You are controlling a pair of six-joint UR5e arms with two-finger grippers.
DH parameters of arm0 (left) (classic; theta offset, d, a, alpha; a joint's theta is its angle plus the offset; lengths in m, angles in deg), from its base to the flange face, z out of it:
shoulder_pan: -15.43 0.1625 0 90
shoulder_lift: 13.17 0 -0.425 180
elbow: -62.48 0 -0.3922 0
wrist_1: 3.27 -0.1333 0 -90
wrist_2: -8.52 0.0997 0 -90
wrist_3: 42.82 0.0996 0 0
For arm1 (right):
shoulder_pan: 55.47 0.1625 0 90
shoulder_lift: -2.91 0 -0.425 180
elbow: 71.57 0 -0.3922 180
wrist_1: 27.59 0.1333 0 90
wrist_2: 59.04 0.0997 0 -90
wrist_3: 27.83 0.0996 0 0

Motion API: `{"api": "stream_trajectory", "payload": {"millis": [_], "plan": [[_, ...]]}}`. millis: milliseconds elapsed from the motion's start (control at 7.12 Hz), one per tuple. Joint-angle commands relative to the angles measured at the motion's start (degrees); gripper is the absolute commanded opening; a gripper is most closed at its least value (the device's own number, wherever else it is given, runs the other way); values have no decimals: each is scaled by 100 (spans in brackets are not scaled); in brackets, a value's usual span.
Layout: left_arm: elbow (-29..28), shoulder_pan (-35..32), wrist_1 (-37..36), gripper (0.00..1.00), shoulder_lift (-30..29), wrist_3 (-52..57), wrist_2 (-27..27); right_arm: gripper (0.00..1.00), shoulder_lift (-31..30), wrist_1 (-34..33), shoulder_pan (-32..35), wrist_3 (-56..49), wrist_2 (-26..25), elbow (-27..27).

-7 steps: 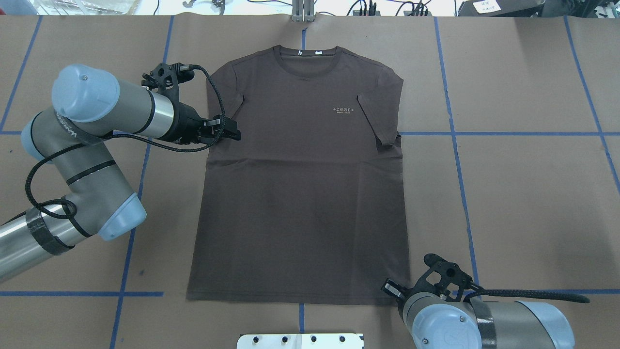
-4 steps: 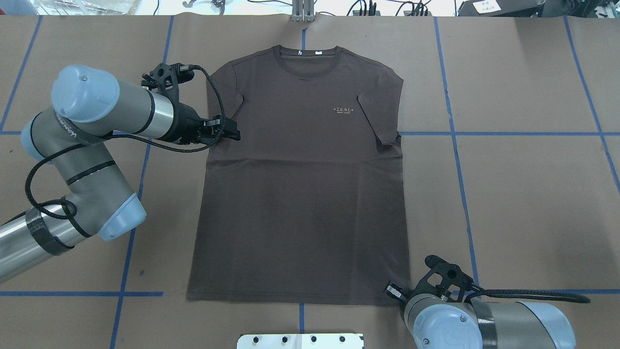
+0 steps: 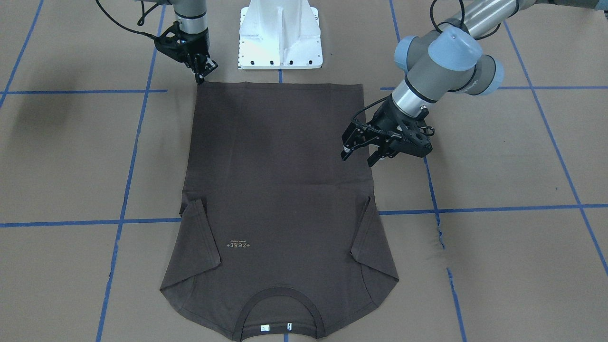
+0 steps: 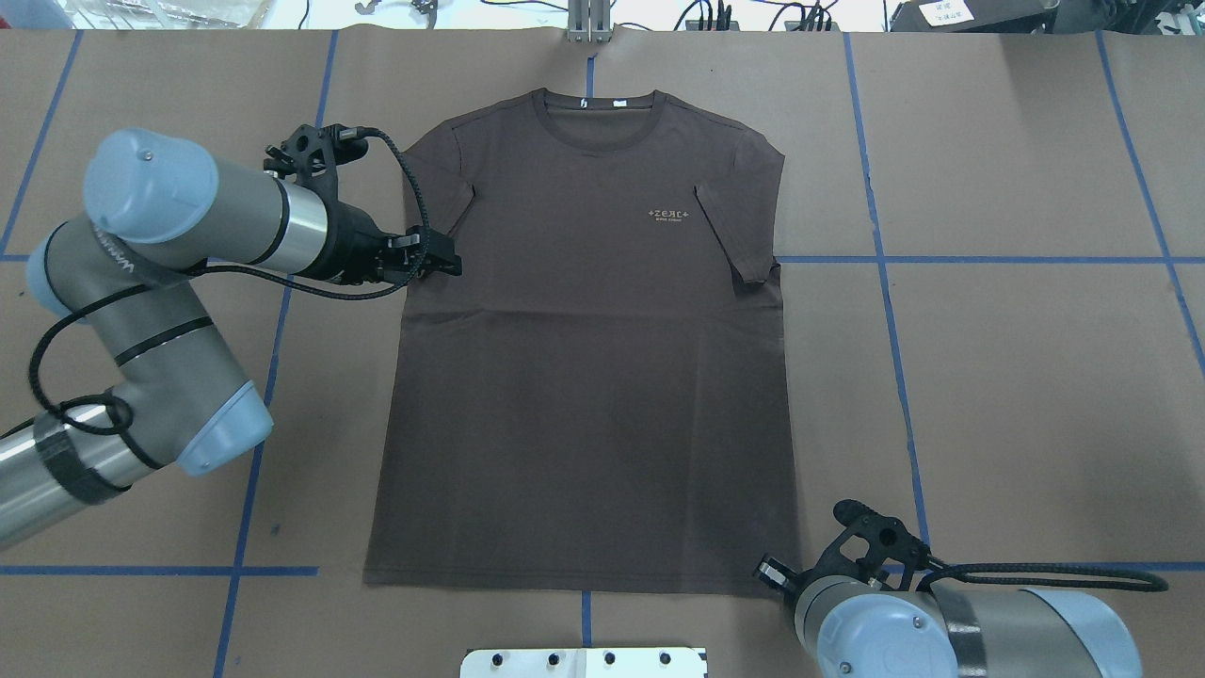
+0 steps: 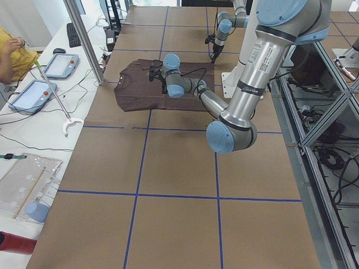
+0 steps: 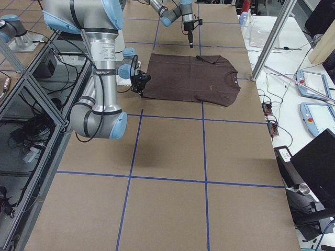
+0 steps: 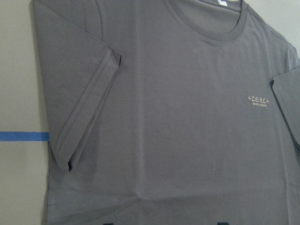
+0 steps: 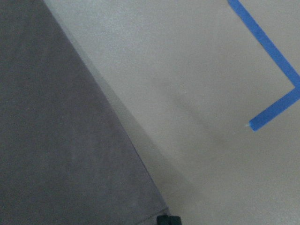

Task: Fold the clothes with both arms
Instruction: 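Move the left gripper down to the other hem corner nearest the robot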

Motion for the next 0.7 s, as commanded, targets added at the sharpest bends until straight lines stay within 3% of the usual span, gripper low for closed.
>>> {"api": "stream_trajectory", "payload": {"millis": [0,281,421,562], "plan": [[1044,339,0,75,1144,-687,91,0,-33,0,293,-11,190,-283],[1513,1495,0,64,1842,-1826,1316,0,-15,0,330,-11,191,-301],[1559,1945,-53,61,1993,-2128,1461,0,-24,0,347,-11,183,-301],[1585,2394,-97,56,2134,-2461,1967,0,-33,0,339,-11,183,-293]]}}
